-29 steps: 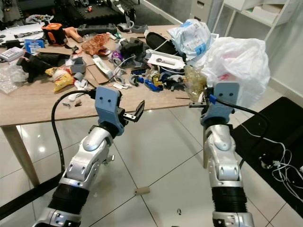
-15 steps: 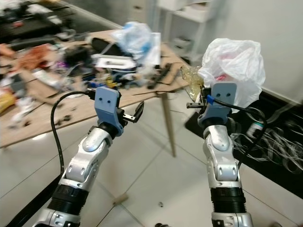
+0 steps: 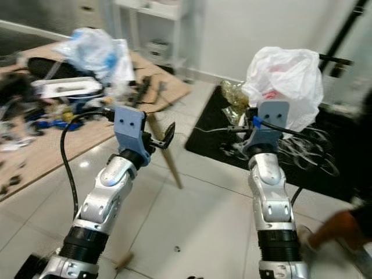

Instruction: Picking trash to rubbish bin

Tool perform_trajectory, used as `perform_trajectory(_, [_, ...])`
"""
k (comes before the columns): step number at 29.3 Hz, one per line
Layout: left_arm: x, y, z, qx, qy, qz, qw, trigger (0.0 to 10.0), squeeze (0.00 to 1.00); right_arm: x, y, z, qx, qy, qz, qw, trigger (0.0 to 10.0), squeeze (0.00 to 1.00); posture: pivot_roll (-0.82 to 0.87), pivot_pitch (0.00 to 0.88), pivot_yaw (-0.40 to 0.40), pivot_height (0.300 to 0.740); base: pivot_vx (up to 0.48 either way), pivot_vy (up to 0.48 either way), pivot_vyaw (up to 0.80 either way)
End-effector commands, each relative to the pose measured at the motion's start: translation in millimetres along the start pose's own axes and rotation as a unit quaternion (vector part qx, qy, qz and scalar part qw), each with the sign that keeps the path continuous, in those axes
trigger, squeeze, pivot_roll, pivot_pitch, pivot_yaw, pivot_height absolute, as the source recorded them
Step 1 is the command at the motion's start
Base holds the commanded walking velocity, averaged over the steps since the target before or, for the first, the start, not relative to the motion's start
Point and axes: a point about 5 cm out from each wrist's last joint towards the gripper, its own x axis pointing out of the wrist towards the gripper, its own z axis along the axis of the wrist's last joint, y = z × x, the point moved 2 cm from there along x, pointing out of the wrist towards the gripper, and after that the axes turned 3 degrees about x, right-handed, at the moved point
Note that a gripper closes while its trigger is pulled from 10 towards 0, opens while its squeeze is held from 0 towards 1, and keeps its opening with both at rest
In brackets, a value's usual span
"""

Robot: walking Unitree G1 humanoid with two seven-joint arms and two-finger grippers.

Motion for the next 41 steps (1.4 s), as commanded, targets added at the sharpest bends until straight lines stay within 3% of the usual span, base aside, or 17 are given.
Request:
perform_trajectory(1, [-1.3, -2.3, -3.2, 0.008, 0.005, -0.006, 1.0, 10.0, 0.0, -2.2, -4.2, -1.2, 0.001, 0.003, -0.005, 1.0, 10.0, 0.0, -0.03, 0.092, -0.026, 0.74, 0.0, 0.0, -0.8])
perform_trajectory(41, [-0.9, -3.9, -4.2, 0.012, 0.003, -0.01, 1.0, 10.0, 0.0, -5.2, -2.5, -6.1, 0.002, 0.012, -0.003, 1.0, 10.0, 0.0, -0.04, 0.084, -0.024, 0.74, 0.0, 0.0, -0.8])
